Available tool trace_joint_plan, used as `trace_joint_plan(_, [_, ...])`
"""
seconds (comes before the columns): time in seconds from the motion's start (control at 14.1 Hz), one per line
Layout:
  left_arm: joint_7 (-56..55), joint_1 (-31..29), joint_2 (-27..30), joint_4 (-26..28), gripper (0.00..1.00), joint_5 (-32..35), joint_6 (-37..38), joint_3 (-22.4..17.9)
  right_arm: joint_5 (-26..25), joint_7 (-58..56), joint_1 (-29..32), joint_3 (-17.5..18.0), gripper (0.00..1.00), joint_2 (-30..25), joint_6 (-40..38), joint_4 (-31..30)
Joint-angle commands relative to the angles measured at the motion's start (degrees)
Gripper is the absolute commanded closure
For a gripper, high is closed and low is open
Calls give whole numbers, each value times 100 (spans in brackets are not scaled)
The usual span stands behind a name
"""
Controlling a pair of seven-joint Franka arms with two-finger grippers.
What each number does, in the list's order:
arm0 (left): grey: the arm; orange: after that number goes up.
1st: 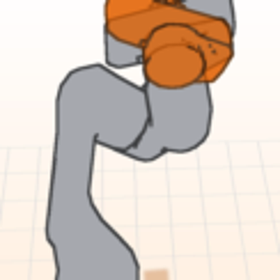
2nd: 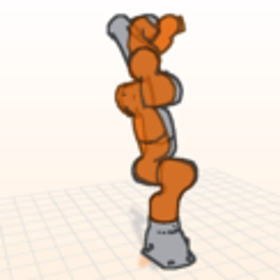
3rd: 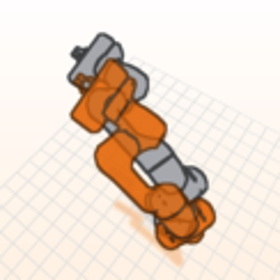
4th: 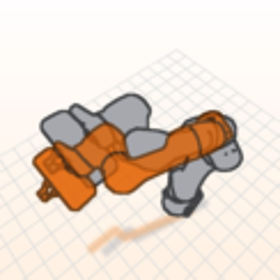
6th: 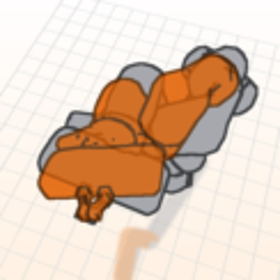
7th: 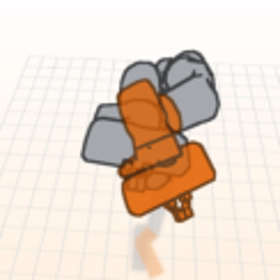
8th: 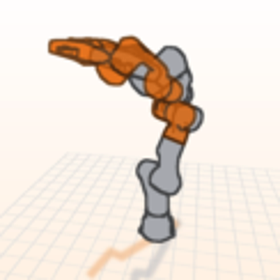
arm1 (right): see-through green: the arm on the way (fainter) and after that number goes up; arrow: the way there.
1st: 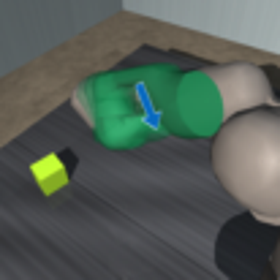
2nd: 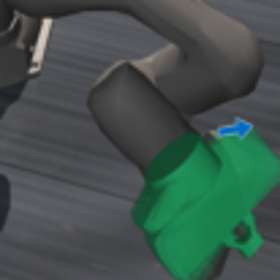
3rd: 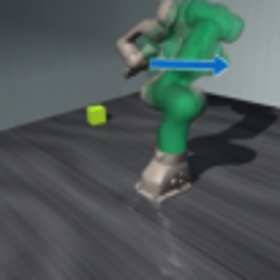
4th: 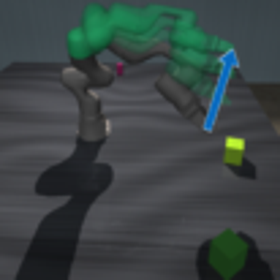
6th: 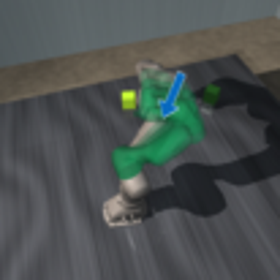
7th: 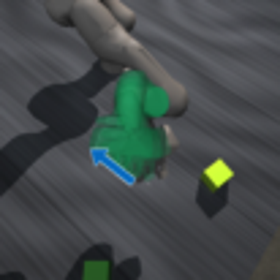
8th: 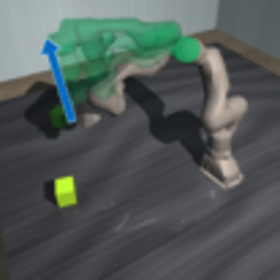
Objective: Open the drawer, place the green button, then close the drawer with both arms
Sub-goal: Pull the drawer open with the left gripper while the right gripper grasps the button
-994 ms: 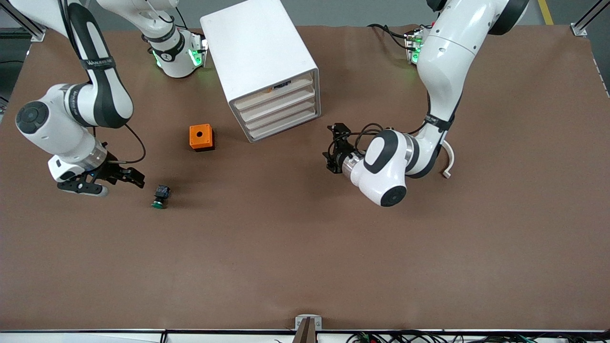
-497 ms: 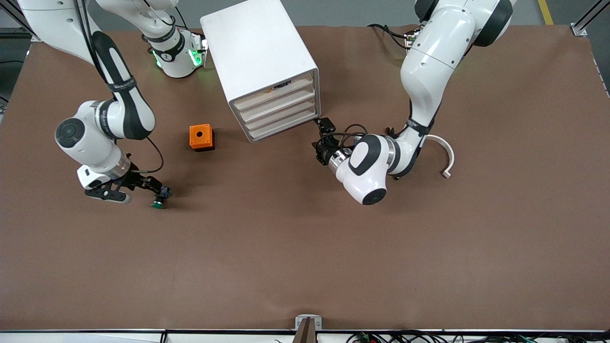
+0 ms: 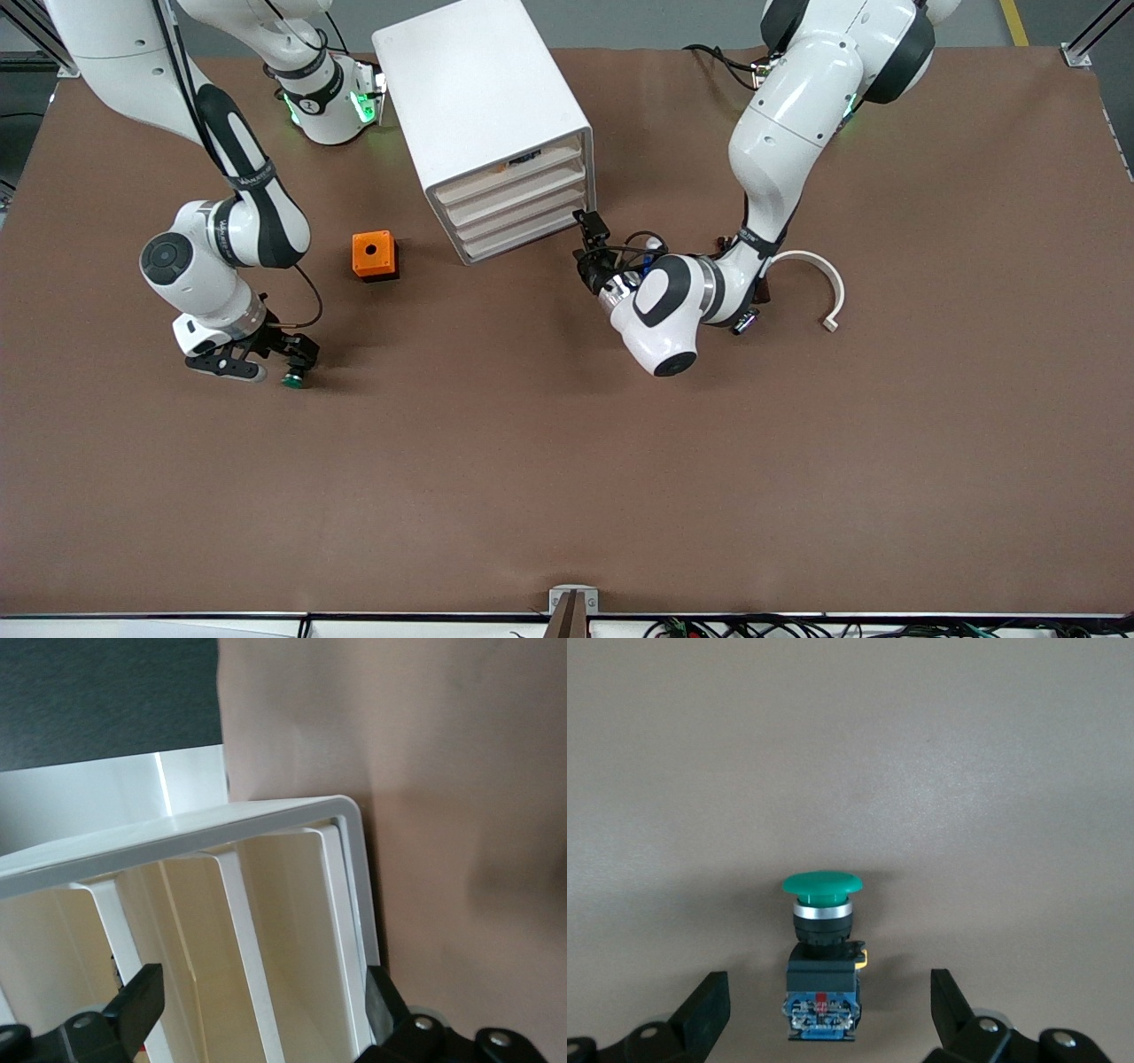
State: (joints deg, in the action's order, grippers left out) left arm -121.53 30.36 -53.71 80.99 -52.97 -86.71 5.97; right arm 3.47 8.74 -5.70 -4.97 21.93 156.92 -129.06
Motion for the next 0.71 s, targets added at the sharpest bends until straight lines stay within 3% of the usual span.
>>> trace_joint_plan(0.0, [-275,-12,-193,-180,0,-196,233,124,-5,154,17,-21,0,74,93,-58])
trace_joint_plan(0.07, [-283,-4,-193,-171,2,-205,268,167,-5,154,17,-21,0,118,93,-49])
trace_joint_plan(0.43, [-310,-4,-360,-154,43,-196,295,299,4,268,-9,-21,0,215,93,-23])
trace_joint_plan(0.64, [-310,92,-395,-127,45,-196,478,326,-5,426,-36,-12,0,277,93,-14])
